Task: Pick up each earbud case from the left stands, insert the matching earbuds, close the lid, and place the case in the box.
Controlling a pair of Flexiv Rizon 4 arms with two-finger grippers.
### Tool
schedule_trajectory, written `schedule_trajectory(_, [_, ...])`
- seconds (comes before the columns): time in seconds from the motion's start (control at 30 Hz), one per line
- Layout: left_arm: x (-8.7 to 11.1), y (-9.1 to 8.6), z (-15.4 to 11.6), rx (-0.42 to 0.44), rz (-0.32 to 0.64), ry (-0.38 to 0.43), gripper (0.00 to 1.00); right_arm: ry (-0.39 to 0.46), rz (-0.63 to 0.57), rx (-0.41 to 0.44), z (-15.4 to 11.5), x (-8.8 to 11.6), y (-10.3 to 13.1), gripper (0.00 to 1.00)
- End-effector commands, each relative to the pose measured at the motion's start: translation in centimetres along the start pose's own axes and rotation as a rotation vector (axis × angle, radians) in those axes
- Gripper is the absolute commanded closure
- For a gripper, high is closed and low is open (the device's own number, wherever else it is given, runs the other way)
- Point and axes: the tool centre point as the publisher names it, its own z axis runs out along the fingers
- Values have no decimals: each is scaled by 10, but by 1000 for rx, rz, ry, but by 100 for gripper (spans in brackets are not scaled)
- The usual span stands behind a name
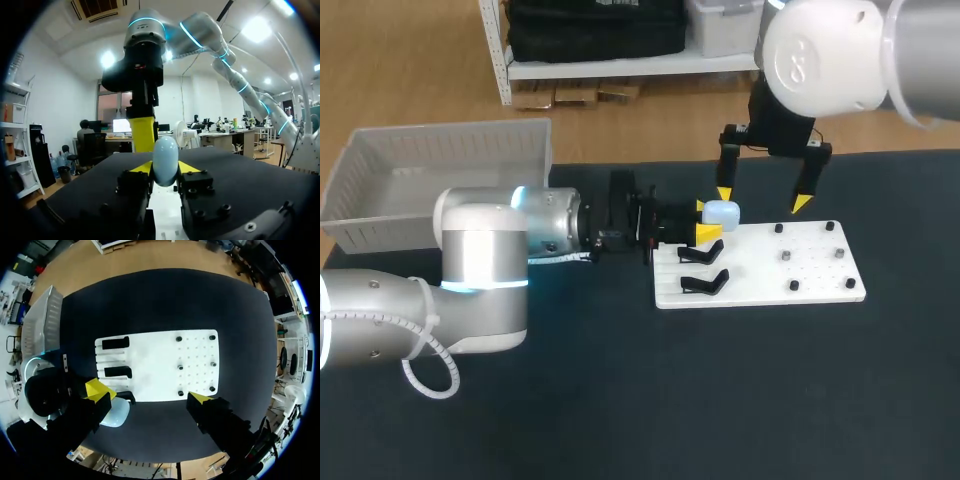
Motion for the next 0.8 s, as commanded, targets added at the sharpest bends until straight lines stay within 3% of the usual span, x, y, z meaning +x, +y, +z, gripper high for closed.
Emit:
schedule_trajectory(0.03, [1, 1, -1, -5, 4, -4, 100, -58, -5, -18, -7, 11, -2, 0])
schedule_trajectory(0.2, [1, 1, -1, -5, 4, -4, 100, -234, -15, -103, -39, 8, -11, 0])
schedule_trajectory(0.33, [-17, -1, -21, -25, 30, 17, 100, -336, -35, -172, -63, 12, -19, 0])
schedule_trajectory(0.57, [-50, 0, -89, -155, 72, 153, 100, -336, -35, -172, -63, 12, -19, 0])
schedule_trajectory(0.8, [-77, 8, -175, -366, 72, 286, 100, -336, -35, -172, -63, 12, -19, 0])
